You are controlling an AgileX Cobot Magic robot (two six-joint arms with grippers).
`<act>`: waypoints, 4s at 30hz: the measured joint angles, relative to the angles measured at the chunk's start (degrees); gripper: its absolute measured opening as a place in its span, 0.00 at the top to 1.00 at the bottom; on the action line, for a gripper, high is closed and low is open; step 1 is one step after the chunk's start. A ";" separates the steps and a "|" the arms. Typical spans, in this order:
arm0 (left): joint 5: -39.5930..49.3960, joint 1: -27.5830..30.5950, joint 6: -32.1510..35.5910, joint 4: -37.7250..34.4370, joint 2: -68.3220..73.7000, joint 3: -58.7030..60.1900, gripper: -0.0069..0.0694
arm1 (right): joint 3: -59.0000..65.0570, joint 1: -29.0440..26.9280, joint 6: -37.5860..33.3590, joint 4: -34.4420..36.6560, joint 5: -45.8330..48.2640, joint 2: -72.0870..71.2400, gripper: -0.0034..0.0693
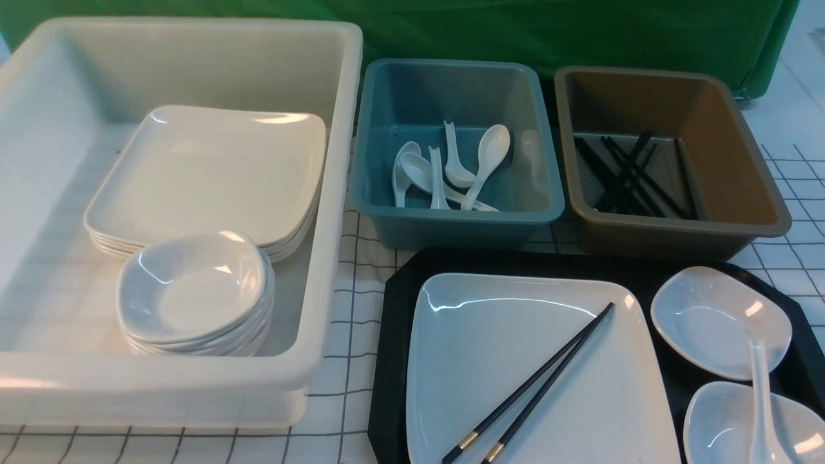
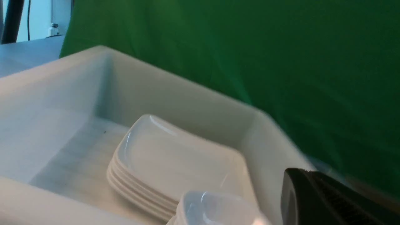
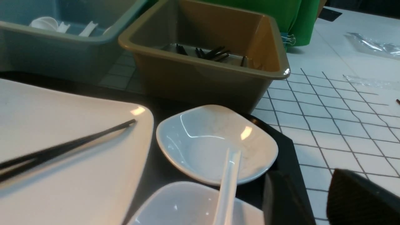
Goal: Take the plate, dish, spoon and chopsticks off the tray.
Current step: Use the right arm to grab a soup spoon from the plate, then use the right arm to put the soup spoon into the small storage box in the middle
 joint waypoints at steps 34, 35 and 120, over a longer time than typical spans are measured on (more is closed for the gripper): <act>55.97 0.00 10.35 1.63 49.54 -53.96 0.88 | -40.56 9.22 5.93 5.63 32.80 42.23 0.94; 56.13 0.00 11.11 0.37 50.52 -54.17 0.88 | -40.95 9.22 5.93 5.63 33.47 43.06 0.94; 56.46 -21.80 20.66 2.55 82.76 -77.78 0.91 | -113.72 17.67 -8.61 32.03 18.35 124.99 0.47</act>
